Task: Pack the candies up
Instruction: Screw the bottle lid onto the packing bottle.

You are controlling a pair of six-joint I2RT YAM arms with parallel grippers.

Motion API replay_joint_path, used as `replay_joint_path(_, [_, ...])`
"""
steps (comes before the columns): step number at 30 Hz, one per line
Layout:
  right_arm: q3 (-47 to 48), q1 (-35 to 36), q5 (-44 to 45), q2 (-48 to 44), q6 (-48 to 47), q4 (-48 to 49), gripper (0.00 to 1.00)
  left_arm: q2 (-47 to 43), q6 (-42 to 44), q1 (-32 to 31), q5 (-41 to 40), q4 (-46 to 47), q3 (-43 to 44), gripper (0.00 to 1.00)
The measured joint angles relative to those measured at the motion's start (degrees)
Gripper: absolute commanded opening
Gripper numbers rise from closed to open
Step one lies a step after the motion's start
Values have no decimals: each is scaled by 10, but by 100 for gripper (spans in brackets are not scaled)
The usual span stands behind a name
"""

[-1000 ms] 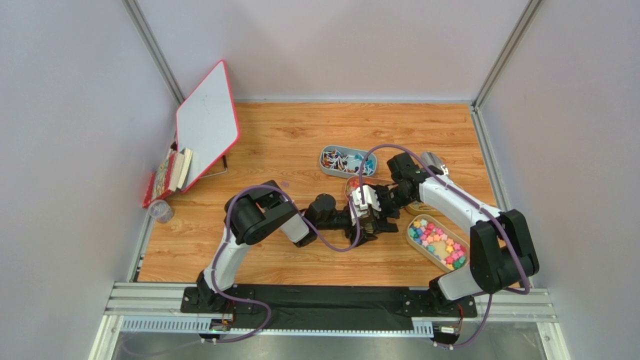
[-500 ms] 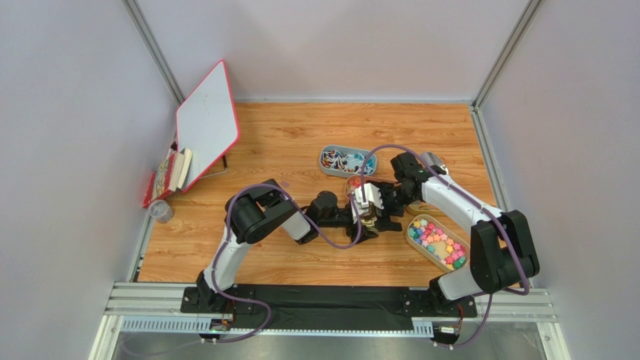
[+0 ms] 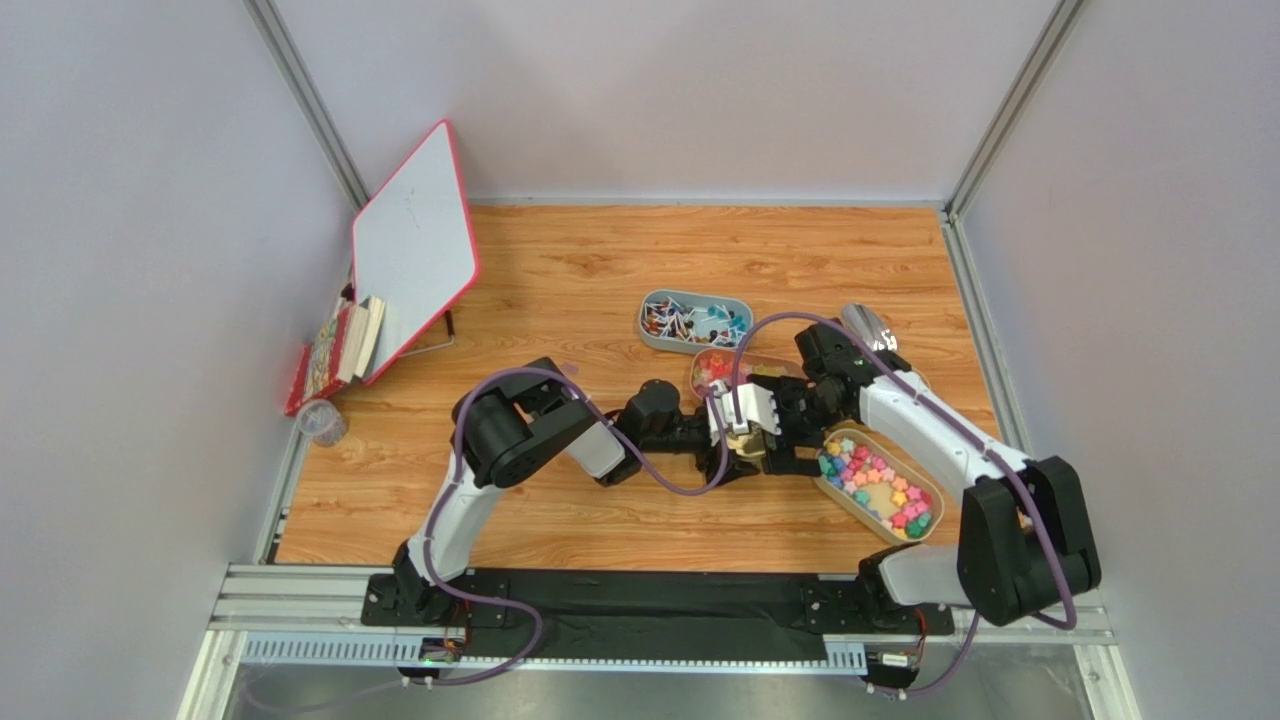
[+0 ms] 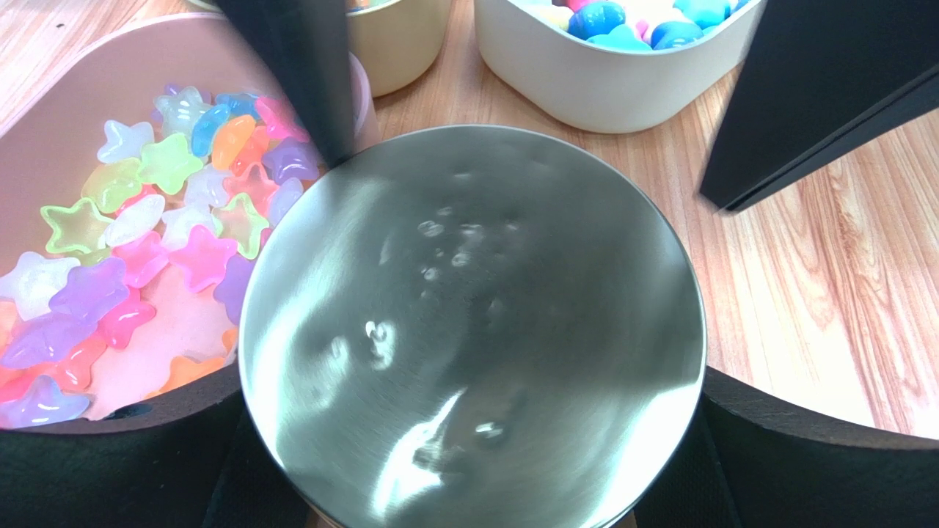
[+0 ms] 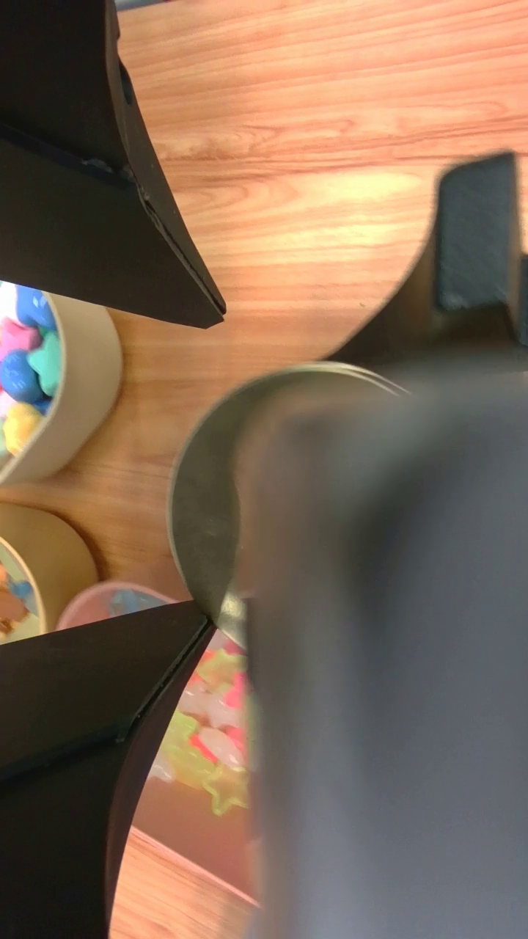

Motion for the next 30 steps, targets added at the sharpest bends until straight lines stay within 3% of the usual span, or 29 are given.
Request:
replay_joint_path(3, [-21,-2,17,-31,12,-7,99,0,1,0,2,-4,2,65])
replay_joint_path(9, [-25,-32,29,-39,30,-41,98,3,4,0,3,-16,15,47])
replay_joint_path(10, [-23,-41,29,-38,29,-45,98,3,4,0,3,-17,15,34])
replay_joint_path(12, [-10,-57,28,-32,30,-53,98,3,5,0,3,-17,15,22])
replay_joint_path(13, [2,-63,29,-26,30,-55,98,3,5,0,3,-17,15,10])
replay_joint_path(15, [27,-71,28,-12,30,-55,99,3,5,0,4,-17,15,2])
replay_joint_path(23, [111,-70,-26,47,-20,-82,100,3,6,0,4,-19,16,0])
replay_joint_path(30, [118,-29,-60,71,-50,-121,100,3,6,0,4,-23,18,0])
